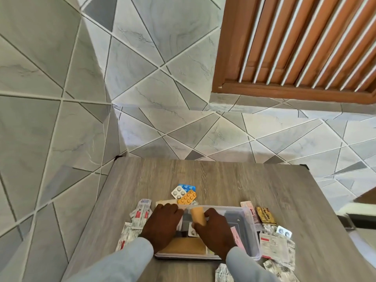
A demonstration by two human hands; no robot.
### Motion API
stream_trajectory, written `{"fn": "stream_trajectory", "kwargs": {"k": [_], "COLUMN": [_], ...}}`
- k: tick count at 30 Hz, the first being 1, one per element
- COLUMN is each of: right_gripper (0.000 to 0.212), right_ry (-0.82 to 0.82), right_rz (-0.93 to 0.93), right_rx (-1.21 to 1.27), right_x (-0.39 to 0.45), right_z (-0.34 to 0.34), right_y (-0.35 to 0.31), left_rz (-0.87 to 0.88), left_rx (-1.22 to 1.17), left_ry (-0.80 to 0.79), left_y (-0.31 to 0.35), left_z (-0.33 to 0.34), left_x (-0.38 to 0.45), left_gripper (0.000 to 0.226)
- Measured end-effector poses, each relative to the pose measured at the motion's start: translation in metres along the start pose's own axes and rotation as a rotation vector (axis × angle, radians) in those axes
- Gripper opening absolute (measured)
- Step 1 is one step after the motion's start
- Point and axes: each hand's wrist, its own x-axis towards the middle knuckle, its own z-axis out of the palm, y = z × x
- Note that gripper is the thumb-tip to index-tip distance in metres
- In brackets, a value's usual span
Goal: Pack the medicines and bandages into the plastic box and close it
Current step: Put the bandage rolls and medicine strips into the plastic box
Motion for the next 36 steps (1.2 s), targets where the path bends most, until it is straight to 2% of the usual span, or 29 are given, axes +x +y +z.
{"fn": "stream_trajectory", "kwargs": {"k": [3,6,10,13,15,18,22,25,29,32,36], "right_gripper": [0.053,0.053,0.04,0.035,0.035,0.039,0.038,0.03,0.031,0.027,0.03], "right_ry": [-0.005,-0.009,0.014,0.036,0.009,-0.053,-0.087,-0.118,-0.094,-0.095,-0.156], "right_rz": [-0.008,-0.038,-0.155,-0.268,-0.319,-0.349,-0.329,-0.382,-0.461,-0.485,-0.508], "right_rx": [-0.032,-0.074,-0.163,-0.286,-0.369,-0.436,-0.416,-0.491,-0.595,-0.645,-0.698], "right_x": [0.005,0.005,0.001,-0.005,-0.007,-0.009,-0.007,-0.004,-0.002,-0.002,-0.007], "right_z": [0.005,0.008,0.011,0.016,0.023,0.038,0.048,0.05,0.053,0.057,0.056], "right_y": [0.0,0.0,-0.001,-0.008,-0.015,-0.025,-0.035,-0.039,-0.04,-0.044,-0.051], "left_rz": [0.023,0.04,-0.003,-0.035,-0.047,-0.087,-0.138,-0.161,-0.197,-0.255,-0.33], "left_rx": [0.08,0.129,0.186,0.117,0.069,0.028,-0.038,-0.073,-0.178,-0.322,-0.57], "left_ry": [0.007,0.059,0.077,0.111,0.171,0.234,0.265,0.227,0.201,0.201,0.09], "left_y": [-0.002,-0.003,-0.009,-0.025,-0.039,-0.056,-0.063,-0.063,-0.06,-0.061,-0.066], "left_z": [0.004,0.006,0.0,0.0,0.003,0.002,0.001,0.003,0.001,-0.002,-0.006], "left_x": [0.0,0.001,0.002,-0.003,-0.008,-0.015,-0.014,-0.01,-0.002,0.009,0.032], "left_gripper": [0.06,0.052,0.043,0.043,0.035,0.02,0.012,0.012,0.014,0.019,0.029]}}
